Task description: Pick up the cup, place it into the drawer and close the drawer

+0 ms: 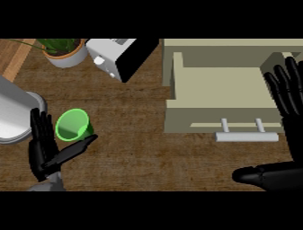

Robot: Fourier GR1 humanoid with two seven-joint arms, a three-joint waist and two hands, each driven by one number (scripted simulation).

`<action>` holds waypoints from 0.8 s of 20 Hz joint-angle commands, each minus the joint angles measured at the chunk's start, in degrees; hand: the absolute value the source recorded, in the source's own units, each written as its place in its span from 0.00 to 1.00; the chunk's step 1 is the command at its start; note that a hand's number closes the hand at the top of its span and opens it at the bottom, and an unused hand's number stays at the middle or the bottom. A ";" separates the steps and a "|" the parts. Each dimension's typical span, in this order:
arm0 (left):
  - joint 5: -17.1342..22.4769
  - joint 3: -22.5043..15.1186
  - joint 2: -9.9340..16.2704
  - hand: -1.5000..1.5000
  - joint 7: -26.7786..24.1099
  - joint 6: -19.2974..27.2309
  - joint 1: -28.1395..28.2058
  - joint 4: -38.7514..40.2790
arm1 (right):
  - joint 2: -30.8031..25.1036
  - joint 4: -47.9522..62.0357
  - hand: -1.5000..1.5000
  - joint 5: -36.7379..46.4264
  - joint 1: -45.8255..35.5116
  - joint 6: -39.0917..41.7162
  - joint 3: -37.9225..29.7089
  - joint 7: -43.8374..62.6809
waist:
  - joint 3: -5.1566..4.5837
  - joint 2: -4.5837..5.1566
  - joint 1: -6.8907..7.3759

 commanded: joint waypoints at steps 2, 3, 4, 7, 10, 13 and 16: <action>3.50 4.14 -0.73 0.00 -9.38 -3.16 -2.92 11.97 | 0.74 -3.11 0.00 0.38 3.95 0.45 1.00 -0.41 | -0.02 0.04 -0.24; 2.15 3.09 -0.53 0.00 -7.89 -1.89 -2.51 9.47 | -1.49 -0.90 0.00 -1.18 -3.59 -0.46 -1.53 4.85 | 0.00 0.02 0.02; 2.79 4.85 -0.21 0.00 -9.98 -1.81 -6.72 15.23 | -0.43 -3.43 0.00 -1.83 3.14 1.41 -0.62 1.50 | 0.00 0.03 -0.23; 5.13 6.64 0.77 0.00 -13.70 -5.71 -3.14 16.57 | -0.45 -0.40 0.00 -0.79 -1.28 0.08 -0.80 2.18 | -0.01 0.04 0.02; 5.51 6.60 2.32 0.00 -12.41 -5.88 -4.45 17.15 | 0.86 -2.55 0.00 -0.30 0.32 -0.16 1.22 2.43 | 0.01 0.00 0.01; 5.92 8.71 4.35 0.00 -14.67 -5.96 -9.02 24.57 | 0.35 0.93 0.00 1.30 0.52 1.40 0.78 -2.11 | 0.00 0.04 -0.07; 5.74 7.03 2.59 0.00 -16.13 -5.76 -9.60 26.69 | 1.25 2.10 0.00 2.06 0.19 0.25 1.00 -2.49 | 0.01 0.03 -0.05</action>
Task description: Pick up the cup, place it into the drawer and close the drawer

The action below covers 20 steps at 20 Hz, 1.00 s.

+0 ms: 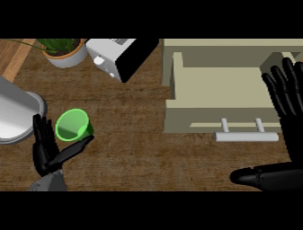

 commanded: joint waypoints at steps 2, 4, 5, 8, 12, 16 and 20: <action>0.40 -1.54 -0.89 0.00 -0.64 0.41 1.72 -1.39 | 0.87 -1.33 0.00 1.77 -0.71 -2.01 1.61 2.87 | 0.01 -0.04 0.11; -0.45 -1.50 -1.75 0.00 -0.52 3.03 -3.68 2.54 | -0.60 -6.62 0.00 -2.01 2.05 -0.12 -0.33 4.84 | 0.01 -0.06 -0.16; 1.03 0.95 1.28 0.00 -5.88 -3.06 -5.50 11.12 | -0.77 0.14 0.00 -0.91 -1.91 0.12 -1.01 1.83 | -0.01 0.04 -0.09; 1.77 0.25 0.50 0.00 -6.97 -4.09 -3.02 9.38 | -0.82 -1.55 0.00 -1.38 2.18 1.77 -1.08 0.11 | 0.01 0.00 -0.06; 3.41 1.81 1.79 0.00 -10.00 -7.68 -5.07 14.72 | 0.93 -4.55 0.00 1.03 1.84 -0.70 2.24 3.34 | -0.01 0.01 -0.10; 4.76 1.63 0.96 0.00 -8.68 -7.43 -5.87 13.51 | -2.51 1.45 0.00 -3.88 -3.45 1.89 -4.08 2.40 | 0.01 0.01 0.04; 5.97 4.81 3.43 0.00 -14.68 -13.09 -12.88 27.46 | 1.52 -1.50 0.00 1.36 1.69 0.06 2.29 -0.11 | -0.04 0.12 -0.40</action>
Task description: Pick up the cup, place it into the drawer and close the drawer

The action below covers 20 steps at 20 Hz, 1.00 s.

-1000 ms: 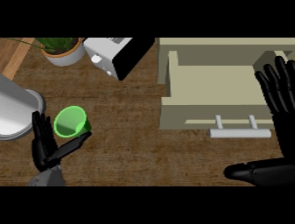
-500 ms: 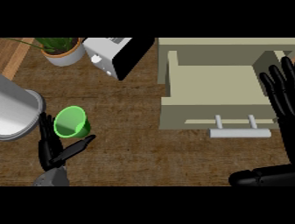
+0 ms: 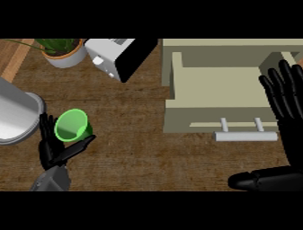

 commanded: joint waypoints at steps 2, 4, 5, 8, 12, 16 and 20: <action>1.15 0.97 0.19 0.00 -4.85 -6.13 -2.16 7.27 | 0.11 0.24 0.00 -1.02 -3.13 -1.25 -0.86 2.46 | -0.02 0.05 -0.07; 1.37 -0.12 0.24 0.00 -1.75 -6.54 -2.78 3.68 | -0.35 -5.04 0.00 -0.45 0.66 -0.89 0.37 4.51 | 0.00 -0.08 -0.06; 1.60 0.48 1.49 0.00 -2.45 -9.76 -4.43 6.68 | -1.67 1.36 0.00 -3.12 -3.75 0.33 -3.05 2.76 | -0.02 0.09 -0.10; 1.93 0.26 0.64 0.00 -4.04 -12.04 -4.09 7.74 | 1.00 -0.66 0.00 0.07 3.48 0.82 0.98 -2.07 | -0.01 0.03 -0.22; 1.79 0.36 0.83 1.00 -7.24 -15.22 -5.65 10.23 | -1.70 1.25 0.00 -3.16 -2.92 0.66 -3.23 2.01 | -0.02 0.09 -0.14; 1.67 0.57 -0.44 1.00 -9.63 -11.58 -8.04 9.30 | -0.04 -0.66 0.00 0.02 -0.31 -0.39 -0.47 1.02 | -0.03 0.06 -0.26; -0.71 -0.28 2.18 1.00 -13.78 -13.23 -6.45 11.07 | -0.30 -2.63 0.00 -2.87 0.26 0.35 -1.36 2.17 | -0.04 0.11 -0.45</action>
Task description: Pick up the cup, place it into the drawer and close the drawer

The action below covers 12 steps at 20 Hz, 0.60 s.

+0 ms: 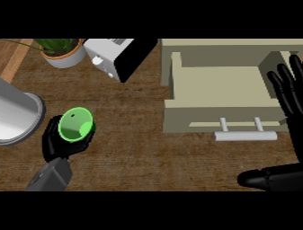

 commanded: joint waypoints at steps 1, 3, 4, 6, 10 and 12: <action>-1.97 -2.96 -0.73 1.00 -3.27 -2.04 3.27 -3.91 | -1.21 -2.64 0.00 -2.03 -1.23 0.15 -0.63 3.85 | 0.05 -0.24 0.53; -3.79 -4.80 -0.97 1.00 -3.57 -4.38 2.57 -3.49 | 0.53 0.81 0.00 0.48 -0.52 -0.83 -0.12 -0.22 | 0.05 -0.17 0.49; -4.68 -6.14 -1.24 1.00 -1.89 -5.22 2.05 -4.10 | -1.16 -2.79 0.00 -0.97 2.31 1.09 -0.50 1.41 | 0.06 -0.26 0.23; -5.07 -7.03 -0.01 1.00 -1.76 -7.89 3.50 -5.60 | -0.86 -4.57 0.00 -2.23 3.61 1.33 -0.81 1.44 | 0.06 -0.31 0.28; -4.88 -7.80 0.46 1.00 -0.41 -7.29 4.70 -10.92 | -0.91 -0.78 0.00 -1.51 -0.79 0.12 -1.14 2.13 | 0.07 -0.27 0.74; -4.81 -7.43 0.74 1.00 -2.88 -8.03 3.21 -10.73 | -0.52 -3.57 0.00 -0.63 2.18 0.29 -0.34 1.54 | 0.03 -0.21 0.30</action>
